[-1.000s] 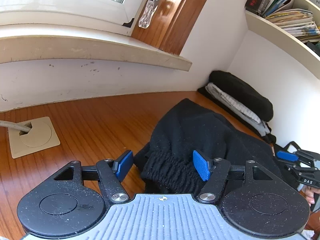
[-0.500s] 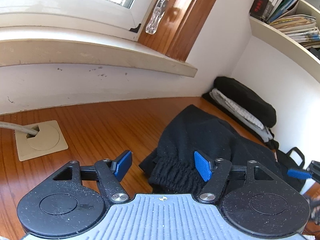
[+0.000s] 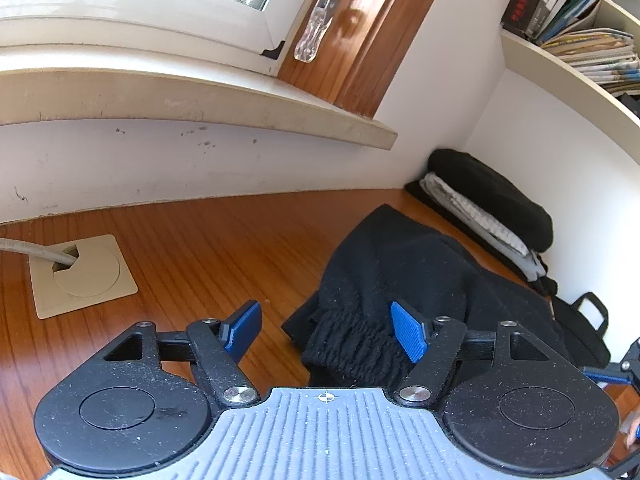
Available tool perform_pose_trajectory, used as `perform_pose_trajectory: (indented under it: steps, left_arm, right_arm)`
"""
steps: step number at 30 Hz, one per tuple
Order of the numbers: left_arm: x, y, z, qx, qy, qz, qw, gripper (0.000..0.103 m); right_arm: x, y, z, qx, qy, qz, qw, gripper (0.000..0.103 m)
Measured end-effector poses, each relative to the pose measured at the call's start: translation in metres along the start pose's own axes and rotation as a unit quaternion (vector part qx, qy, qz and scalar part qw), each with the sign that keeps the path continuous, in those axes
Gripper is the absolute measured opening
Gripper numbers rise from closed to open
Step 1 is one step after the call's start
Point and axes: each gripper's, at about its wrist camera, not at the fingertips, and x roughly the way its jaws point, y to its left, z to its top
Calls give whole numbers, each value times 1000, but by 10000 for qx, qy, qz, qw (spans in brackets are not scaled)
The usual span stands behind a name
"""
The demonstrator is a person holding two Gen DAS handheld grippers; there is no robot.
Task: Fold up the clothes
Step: 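Grasp the waistband with the left tool and lift the pants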
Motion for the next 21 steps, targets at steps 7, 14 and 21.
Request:
perform_pose_trajectory:
  steps: [7, 14, 21]
  left_arm:
    - [2, 3, 0, -72, 48, -42, 10000, 76]
    - [3, 7, 1, -190, 81, -74, 9998, 76]
    - [4, 10, 0, -261, 134, -116, 9995, 76]
  right_arm:
    - [4, 19, 10, -831, -61, 100, 9965, 77]
    - [20, 30, 27, -1409, -167, 16, 9899, 80]
    - [27, 28, 32, -1585, -110, 473, 9862, 41]
